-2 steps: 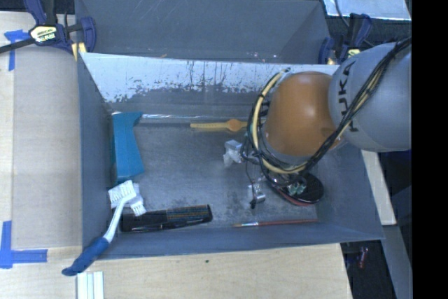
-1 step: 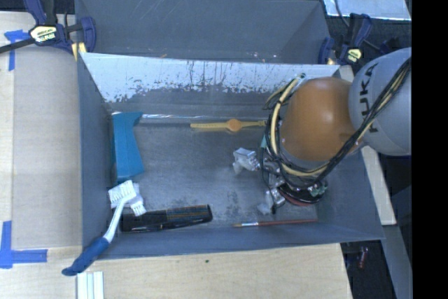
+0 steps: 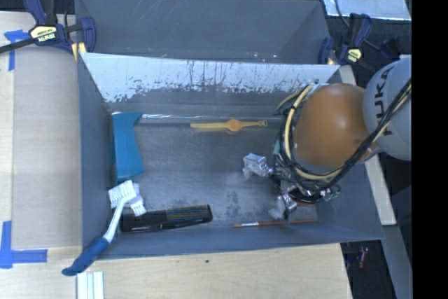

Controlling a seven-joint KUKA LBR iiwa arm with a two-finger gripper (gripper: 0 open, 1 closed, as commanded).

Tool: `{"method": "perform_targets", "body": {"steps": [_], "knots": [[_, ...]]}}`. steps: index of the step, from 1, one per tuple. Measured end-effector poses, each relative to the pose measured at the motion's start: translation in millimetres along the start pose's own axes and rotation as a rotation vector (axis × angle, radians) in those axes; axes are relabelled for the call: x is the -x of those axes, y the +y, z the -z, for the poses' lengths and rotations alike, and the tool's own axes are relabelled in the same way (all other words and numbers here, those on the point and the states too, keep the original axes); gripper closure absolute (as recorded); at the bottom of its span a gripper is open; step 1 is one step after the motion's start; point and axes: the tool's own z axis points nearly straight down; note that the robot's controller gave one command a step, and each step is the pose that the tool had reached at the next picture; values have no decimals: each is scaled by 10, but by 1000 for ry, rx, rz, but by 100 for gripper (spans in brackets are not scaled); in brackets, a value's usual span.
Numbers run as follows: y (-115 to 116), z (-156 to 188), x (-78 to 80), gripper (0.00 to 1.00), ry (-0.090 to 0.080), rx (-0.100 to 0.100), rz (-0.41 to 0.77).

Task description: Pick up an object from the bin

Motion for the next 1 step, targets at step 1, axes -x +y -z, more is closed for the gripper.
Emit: {"method": "perform_targets", "body": {"steps": [1], "knots": [[-174,22,-91,0,-3,0,-268]]}}
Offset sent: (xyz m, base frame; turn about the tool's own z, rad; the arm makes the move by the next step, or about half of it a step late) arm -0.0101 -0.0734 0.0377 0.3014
